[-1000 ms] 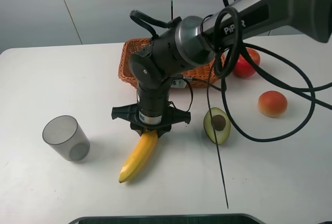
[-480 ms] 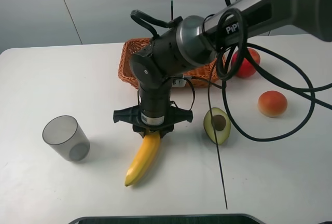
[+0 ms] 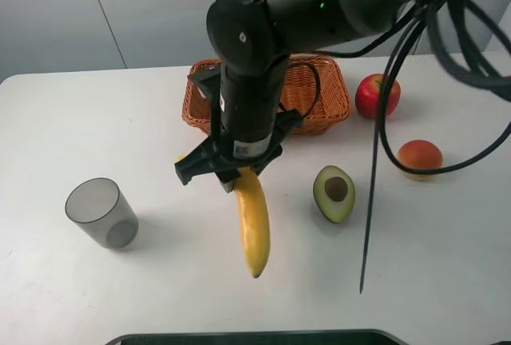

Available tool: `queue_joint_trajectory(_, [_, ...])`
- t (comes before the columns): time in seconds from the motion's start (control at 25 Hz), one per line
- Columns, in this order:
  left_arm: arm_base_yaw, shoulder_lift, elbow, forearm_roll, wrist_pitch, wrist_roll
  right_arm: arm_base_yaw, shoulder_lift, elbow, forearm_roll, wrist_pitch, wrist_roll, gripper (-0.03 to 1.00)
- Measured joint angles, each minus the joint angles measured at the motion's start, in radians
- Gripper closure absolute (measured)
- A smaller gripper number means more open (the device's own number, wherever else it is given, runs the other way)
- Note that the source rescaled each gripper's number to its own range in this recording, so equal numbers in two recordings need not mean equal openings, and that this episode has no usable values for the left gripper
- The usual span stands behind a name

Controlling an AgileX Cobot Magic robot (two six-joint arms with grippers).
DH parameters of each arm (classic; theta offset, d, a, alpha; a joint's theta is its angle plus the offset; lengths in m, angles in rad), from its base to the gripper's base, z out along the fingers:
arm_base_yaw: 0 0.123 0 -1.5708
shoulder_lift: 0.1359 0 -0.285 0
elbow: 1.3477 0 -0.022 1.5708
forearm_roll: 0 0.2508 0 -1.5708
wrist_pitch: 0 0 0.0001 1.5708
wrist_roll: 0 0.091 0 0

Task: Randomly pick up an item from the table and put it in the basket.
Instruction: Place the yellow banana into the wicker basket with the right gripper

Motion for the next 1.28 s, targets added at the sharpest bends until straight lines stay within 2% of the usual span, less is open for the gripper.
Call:
queue_joint_trajectory(0.32, [0.000,0.000,0.000,0.000,0.000,0.000,-0.066,-0.072,-0.004,-0.087,0.150,-0.510,0.97])
queue_joint_trajectory(0.44, [0.000,0.000,0.000,0.000,0.000,0.000,-0.089,-0.072,-0.038,-0.164,0.190,-0.613,0.97])
queue_joint_trajectory(0.6, [0.000,0.000,0.000,0.000,0.000,0.000,-0.122,-0.072,-0.101,-0.243,0.187,-0.739,0.97])
queue_joint_trajectory(0.76, [0.000,0.000,0.000,0.000,0.000,0.000,-0.158,-0.072,-0.132,-0.312,0.118,-0.855,0.97])
queue_joint_trajectory(0.88, [0.000,0.000,0.000,0.000,0.000,0.000,-0.184,-0.067,-0.147,-0.369,0.045,-0.899,0.97])
queue_joint_trajectory(1.16, [0.000,0.000,0.000,0.000,0.000,0.000,-0.213,0.024,-0.198,-0.523,-0.164,-0.913,0.97])
queue_joint_trajectory(1.28, [0.000,0.000,0.000,0.000,0.000,0.000,-0.213,0.065,-0.198,-0.554,-0.276,-0.910,0.97])
